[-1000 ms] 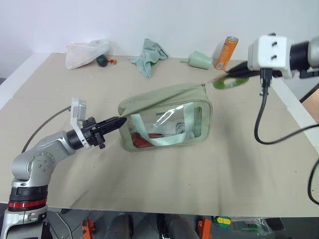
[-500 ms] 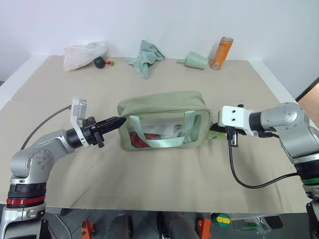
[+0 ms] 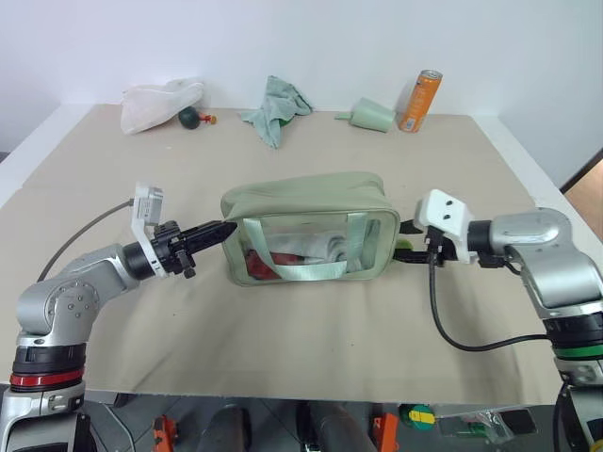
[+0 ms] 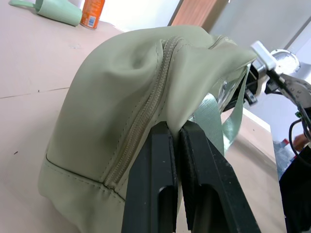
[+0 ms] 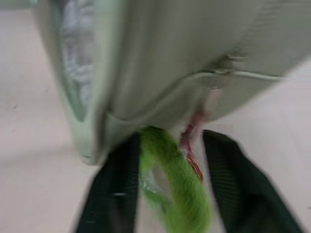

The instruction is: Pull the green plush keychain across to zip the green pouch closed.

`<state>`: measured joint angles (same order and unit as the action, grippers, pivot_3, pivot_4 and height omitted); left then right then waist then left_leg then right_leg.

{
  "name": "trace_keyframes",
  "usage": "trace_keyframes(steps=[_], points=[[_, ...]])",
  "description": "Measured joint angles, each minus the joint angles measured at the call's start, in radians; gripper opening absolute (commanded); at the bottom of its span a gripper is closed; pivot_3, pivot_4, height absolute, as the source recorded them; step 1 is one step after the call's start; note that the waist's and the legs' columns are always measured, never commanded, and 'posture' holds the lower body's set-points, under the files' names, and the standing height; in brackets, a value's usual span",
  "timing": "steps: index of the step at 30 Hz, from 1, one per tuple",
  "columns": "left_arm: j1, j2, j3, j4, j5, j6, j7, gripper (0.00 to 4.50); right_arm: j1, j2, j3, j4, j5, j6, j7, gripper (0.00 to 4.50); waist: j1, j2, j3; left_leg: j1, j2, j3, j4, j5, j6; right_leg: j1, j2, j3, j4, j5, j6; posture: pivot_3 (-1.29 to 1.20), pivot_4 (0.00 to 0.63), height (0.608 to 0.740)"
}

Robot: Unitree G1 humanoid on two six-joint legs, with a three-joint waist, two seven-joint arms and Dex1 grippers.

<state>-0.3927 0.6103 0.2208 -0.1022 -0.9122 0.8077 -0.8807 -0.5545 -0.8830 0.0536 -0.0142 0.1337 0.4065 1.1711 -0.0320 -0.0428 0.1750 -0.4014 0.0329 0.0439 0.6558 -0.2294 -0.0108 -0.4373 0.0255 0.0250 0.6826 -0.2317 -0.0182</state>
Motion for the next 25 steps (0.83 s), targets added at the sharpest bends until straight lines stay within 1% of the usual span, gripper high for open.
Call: trace_keyframes(steps=[3, 4, 6, 7, 9, 11, 14, 16, 18, 21, 23, 25], points=[[-0.01, 0.0, -0.014, 0.01, 0.001, 0.026, 0.006, 1.95, 0.021, -0.027, -0.073, 0.0, 0.066, 0.067, 0.004, 4.29, 0.0, 0.0, 0.0, -0.001, -0.001, 0.0, 0.0, 0.0, 0.0, -0.001, -0.001, 0.0, 0.0, 0.0, 0.0, 0.0, 0.15, 0.74], [-0.015, 0.0, -0.015, 0.012, 0.001, 0.028, 0.007, 2.36, 0.027, -0.035, -0.086, 0.0, 0.077, 0.075, 0.007, 4.32, 0.0, 0.0, 0.0, -0.002, -0.001, 0.0, 0.0, 0.0, 0.0, -0.001, -0.001, 0.0, 0.0, 0.0, 0.0, 0.0, 0.15, 0.74], [-0.034, 0.0, -0.015, 0.012, 0.0, 0.031, 0.009, 2.93, 0.055, -0.062, -0.128, 0.0, 0.114, 0.098, 0.023, 4.32, 0.002, 0.0, 0.0, -0.002, -0.002, -0.001, 0.0, 0.0, 0.0, -0.001, -0.001, 0.0, 0.0, 0.0, 0.0, 0.0, 0.15, 0.74], [-0.043, 0.001, -0.014, 0.008, -0.003, 0.036, 0.009, 3.33, 0.076, -0.074, -0.153, 0.0, 0.138, 0.112, 0.032, 4.32, 0.003, 0.0, 0.0, -0.002, -0.002, -0.001, 0.0, 0.0, 0.0, -0.001, -0.001, 0.0, 0.0, 0.0, 0.0, 0.0, 0.15, 0.74], [-0.047, 0.003, -0.013, -0.004, -0.01, 0.043, 0.009, 3.95, 0.102, -0.09, -0.183, 0.001, 0.161, 0.128, 0.046, 4.32, 0.002, 0.0, 0.0, -0.002, -0.002, -0.001, 0.0, 0.0, 0.0, -0.001, -0.001, 0.0, -0.001, 0.0, 0.0, 0.0, 0.15, 0.74], [-0.048, 0.009, 0.004, -0.038, -0.036, 0.055, 0.018, 3.95, 0.127, -0.108, -0.222, 0.004, 0.198, 0.15, 0.053, 4.32, 0.001, 0.0, 0.0, -0.002, -0.002, -0.001, 0.0, 0.0, 0.0, -0.001, -0.001, 0.0, -0.001, 0.0, 0.0, 0.0, 0.15, 0.74], [-0.048, 0.041, 0.081, -0.072, -0.101, 0.077, 0.038, 3.95, 0.142, -0.126, -0.281, 0.005, 0.246, 0.177, 0.054, 4.32, -0.002, 0.0, 0.0, -0.002, -0.001, -0.001, 0.0, 0.0, 0.0, -0.001, 0.0, 0.0, 0.0, 0.0, 0.0, 0.0, 0.15, 0.74], [-0.032, 0.087, 0.182, -0.08, -0.167, 0.095, 0.05, 3.95, 0.154, -0.131, -0.332, 0.003, 0.287, 0.204, 0.05, 4.32, -0.004, 0.0, 0.0, -0.002, 0.0, -0.001, 0.0, 0.0, 0.0, -0.001, 0.001, -0.001, 0.0, 0.0, 0.0, 0.0, 0.15, 0.74], [0.013, 0.125, 0.256, -0.087, -0.19, 0.094, 0.049, 3.95, 0.164, -0.131, -0.369, -0.005, 0.321, 0.228, 0.045, 4.32, -0.005, 0.0, 0.0, -0.001, 0.001, -0.001, 0.0, 0.0, 0.0, -0.001, 0.001, -0.001, 0.0, 0.0, 0.0, 0.0, 0.15, 0.74], [0.119, 0.171, 0.335, -0.06, -0.171, 0.085, 0.041, 3.95, 0.193, -0.131, -0.428, -0.033, 0.375, 0.271, 0.029, 4.32, -0.006, 0.001, 0.001, -0.001, 0.001, -0.002, -0.001, 0.0, 0.0, -0.001, 0.001, -0.001, 0.0, -0.001, -0.001, 0.0, 0.15, 0.74], [0.181, 0.192, 0.36, -0.012, -0.134, 0.066, 0.034, 3.95, 0.217, -0.121, -0.468, -0.077, 0.429, 0.308, 0.009, 4.32, -0.003, 0.001, 0.001, -0.001, 0.001, -0.002, 0.0, 0.0, 0.0, 0.0, 0.001, -0.002, 0.0, -0.001, -0.001, 0.0, 0.15, 0.74], [0.213, 0.197, 0.37, 0.022, -0.107, 0.048, 0.021, 3.95, 0.229, -0.087, -0.499, -0.118, 0.481, 0.339, -0.018, 4.32, 0.0, 0.0, 0.0, -0.001, 0.001, -0.003, 0.0, 0.0, 0.0, 0.0, 0.001, -0.003, 0.0, 0.0, 0.0, 0.0, 0.15, 0.74]])
